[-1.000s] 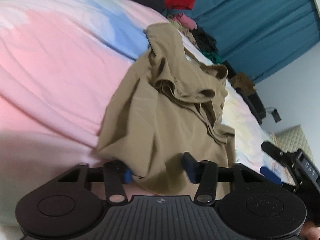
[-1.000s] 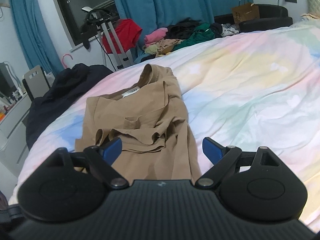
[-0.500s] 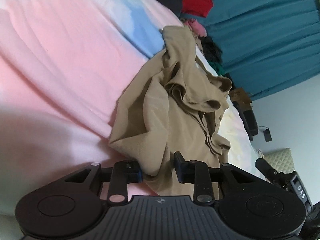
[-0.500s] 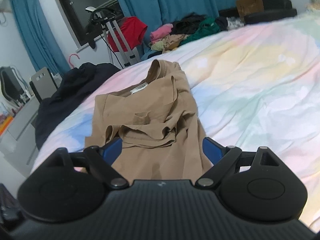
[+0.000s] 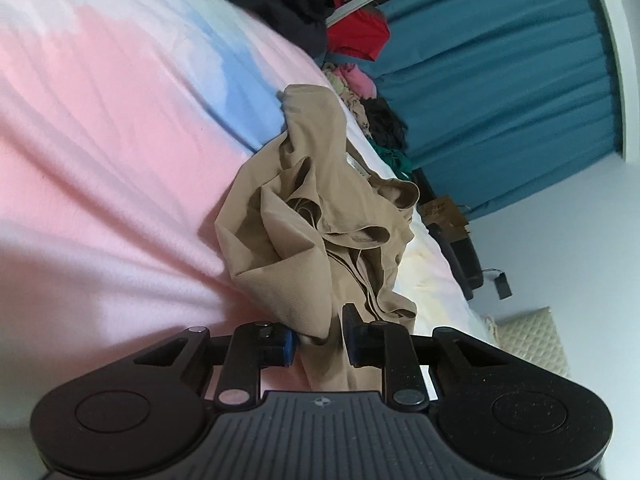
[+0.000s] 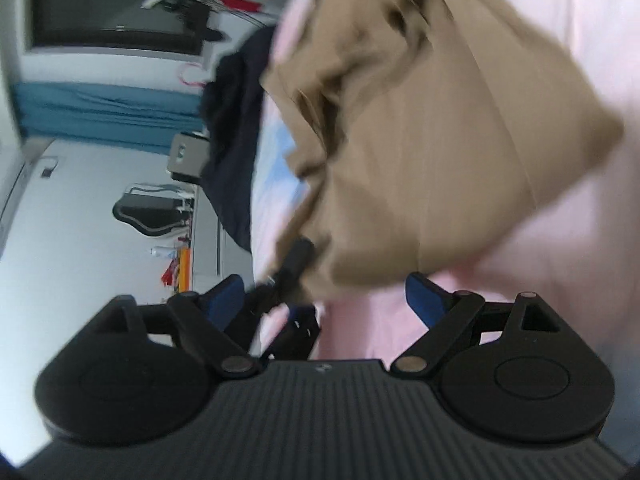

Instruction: Fold clothes

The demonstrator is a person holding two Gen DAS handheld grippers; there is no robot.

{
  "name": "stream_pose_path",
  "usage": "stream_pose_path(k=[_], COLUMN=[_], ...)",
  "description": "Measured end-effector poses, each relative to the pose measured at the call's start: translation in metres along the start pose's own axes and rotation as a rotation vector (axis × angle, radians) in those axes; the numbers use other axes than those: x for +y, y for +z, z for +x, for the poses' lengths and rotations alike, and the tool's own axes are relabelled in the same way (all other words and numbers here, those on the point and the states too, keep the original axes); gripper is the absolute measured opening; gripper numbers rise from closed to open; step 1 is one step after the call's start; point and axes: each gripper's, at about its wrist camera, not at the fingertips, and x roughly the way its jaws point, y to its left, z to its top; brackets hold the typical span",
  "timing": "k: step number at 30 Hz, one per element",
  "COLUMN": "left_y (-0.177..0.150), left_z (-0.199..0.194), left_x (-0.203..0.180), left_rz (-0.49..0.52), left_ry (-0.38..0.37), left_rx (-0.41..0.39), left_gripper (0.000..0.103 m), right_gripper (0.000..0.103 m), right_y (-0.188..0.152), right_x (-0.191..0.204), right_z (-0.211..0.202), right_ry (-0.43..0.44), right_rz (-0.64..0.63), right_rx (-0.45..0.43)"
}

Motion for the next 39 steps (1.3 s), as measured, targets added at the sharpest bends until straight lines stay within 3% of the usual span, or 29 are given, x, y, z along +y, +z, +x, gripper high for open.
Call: stream_pose_path(k=[3,8,10,11,12,15,17,22,24,28,31,33,34,36,39], left_y=[0.0,0.0,0.0,0.0,0.0,0.001,0.001,-0.005,-0.006,0.0,0.006,0.007,0.006,0.004,0.004], left_z=[0.001,0.003,0.005,0.005,0.006,0.008,0.009,0.023,0.033,0.039,0.028,0.025,0.025,0.027,0.026], left_x=[0.0,-0.001,-0.002,-0.002,-0.002,-0.002,-0.002,0.0,0.005,0.016,0.02,0.019,0.018,0.018,0.02], left_rz=[0.006,0.008,0.003,0.0,-0.002,-0.01,-0.015,-0.06,-0.1,-0.182,-0.209,-0.193,-0.178,-0.166,-0.181], left_ry=[0.008,0.009,0.007,0.005,0.004,0.0,-0.003,-0.148,-0.155,-0.193,-0.227,-0.206,-0.185,-0.152,-0.144], left_rx=[0.007,0.047,0.071,0.083,0.095,0.131,0.155,0.243,0.251,0.203,0.12,0.098,0.094,0.09,0.068], left_gripper=[0.024,0.025,0.027,0.028,0.037,0.065,0.076,0.087,0.086,0.079,0.064,0.038,0.033,0.013,0.01], right_gripper=[0.09,0.065,0.032,0.025,0.018,0.013,0.013,0.012,0.012,0.012,0.013,0.013,0.014,0.015,0.015], right_y=[-0.002,0.004,0.008,0.008,0.007,0.002,0.002,0.012,0.015,0.019,0.019,0.02,0.021,0.021,0.02], right_x=[-0.012,-0.025,-0.027,-0.026,-0.023,-0.008,0.002,0.01,0.008,0.009,0.002,-0.002,-0.003,-0.006,-0.014], right_z=[0.0,-0.018,-0.02,-0.02,-0.02,-0.024,-0.029,-0.044,-0.043,-0.04,-0.047,-0.047,-0.045,-0.041,-0.032], right_ry=[-0.058,-0.103,-0.115,-0.125,-0.136,-0.113,-0.083,-0.029,-0.02,-0.011,-0.009,-0.014,-0.018,-0.034,-0.043], right_rz=[0.07,0.153,0.156,0.149,0.127,0.039,-0.016,-0.069,-0.054,-0.032,-0.011,0.001,0.004,0.009,0.039], right_rx=[-0.025,-0.195,-0.226,-0.233,-0.239,-0.261,-0.278,-0.299,-0.294,-0.292,-0.29,-0.284,-0.278,-0.27,-0.246])
